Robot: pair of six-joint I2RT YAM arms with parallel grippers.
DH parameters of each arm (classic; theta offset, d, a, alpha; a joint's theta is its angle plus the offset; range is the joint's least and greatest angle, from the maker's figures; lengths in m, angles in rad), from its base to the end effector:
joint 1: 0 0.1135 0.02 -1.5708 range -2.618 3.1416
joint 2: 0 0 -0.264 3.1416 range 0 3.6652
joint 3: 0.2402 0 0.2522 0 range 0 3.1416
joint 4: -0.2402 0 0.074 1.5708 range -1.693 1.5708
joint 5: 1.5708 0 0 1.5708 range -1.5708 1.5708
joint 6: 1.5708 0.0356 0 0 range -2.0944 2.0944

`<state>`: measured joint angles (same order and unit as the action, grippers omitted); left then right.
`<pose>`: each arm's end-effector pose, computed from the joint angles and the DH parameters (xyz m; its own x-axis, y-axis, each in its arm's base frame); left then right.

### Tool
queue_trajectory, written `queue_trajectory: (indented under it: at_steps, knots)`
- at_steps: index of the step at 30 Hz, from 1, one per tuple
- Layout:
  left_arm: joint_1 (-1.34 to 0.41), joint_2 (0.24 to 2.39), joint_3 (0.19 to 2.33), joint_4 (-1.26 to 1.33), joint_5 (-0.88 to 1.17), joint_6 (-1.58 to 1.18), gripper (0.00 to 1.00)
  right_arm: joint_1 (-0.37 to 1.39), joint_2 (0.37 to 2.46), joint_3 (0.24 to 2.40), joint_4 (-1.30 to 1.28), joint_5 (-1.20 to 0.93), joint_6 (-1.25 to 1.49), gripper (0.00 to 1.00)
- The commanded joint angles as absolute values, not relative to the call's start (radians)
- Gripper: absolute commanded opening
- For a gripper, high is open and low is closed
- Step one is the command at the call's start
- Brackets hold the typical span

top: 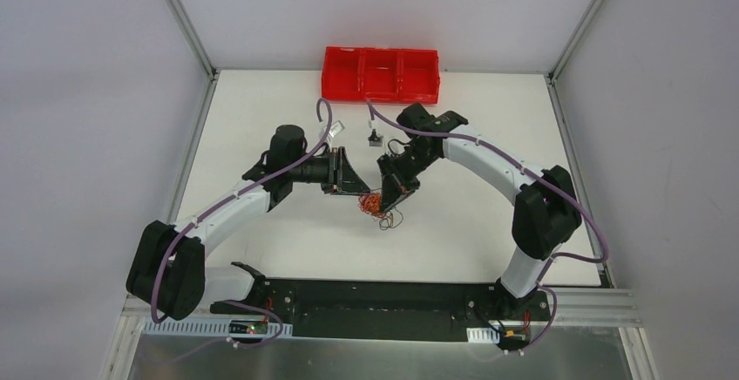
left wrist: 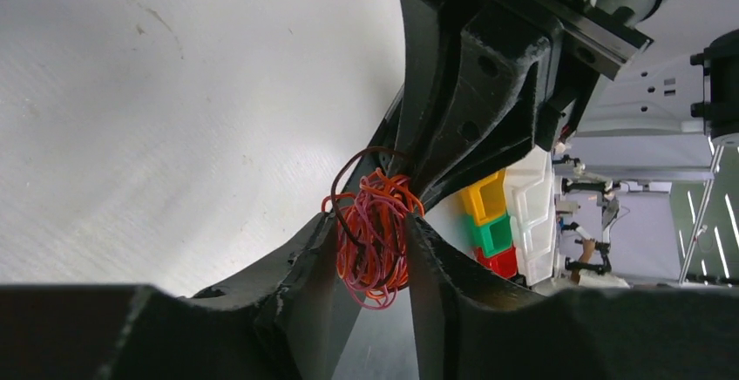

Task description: Untangle the cables

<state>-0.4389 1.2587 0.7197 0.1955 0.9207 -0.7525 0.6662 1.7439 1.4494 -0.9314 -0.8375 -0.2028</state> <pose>0.2323 -0.1404 0.2583 -0.8621 -0.0523 -0.5041 0.4747 0.2653 -0.8392 0.2591 0.2373 0.2678 -0.6016 -0.6444 -0.4720 -0.7476 0.2462 0.6168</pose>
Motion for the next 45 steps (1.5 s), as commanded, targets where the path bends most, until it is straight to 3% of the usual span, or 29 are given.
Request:
queue_trajectory:
  at_steps: [1, 3, 5, 6, 16, 28, 36, 45]
  knots:
    - [-0.445, 1.218, 0.704, 0.261, 1.012, -0.778, 0.32, 0.652, 1.733, 1.481, -0.945, -0.849, -0.195, 0.01]
    - [-0.444, 1.19, 0.69, 0.251, 1.037, -0.777, 0.23, 0.632, 1.729, 1.474, -0.944, -0.857, -0.19, 0.02]
    - [-0.444, 1.163, 0.676, 0.224, 1.047, -0.767, 0.02, 0.619, 1.714, 1.465, -0.942, -0.858, -0.191, 0.02]
    - [-0.442, 1.152, 0.672, 0.202, 1.046, -0.747, 0.0, 0.614, 1.705, 1.461, -0.942, -0.859, -0.193, 0.02]
    - [-0.376, 1.118, 0.738, 0.085, 1.074, -0.671, 0.0, 0.569, 1.635, 1.38, -0.979, -0.836, -0.234, 0.02]
    - [-0.152, 1.114, 0.977, 0.005, 1.107, -0.634, 0.0, 0.349, 1.626, 1.296, -1.122, -0.759, -0.411, 0.07]
    - [-0.104, 1.134, 1.03, -0.043, 1.048, -0.609, 0.0, 0.307, 1.601, 1.314, -1.151, -0.792, -0.431, 0.0]
    - [0.104, 1.178, 1.227, -0.036, 1.095, -0.667, 0.0, 0.235, 1.625, 1.253, -1.187, -0.658, -0.518, 0.04]
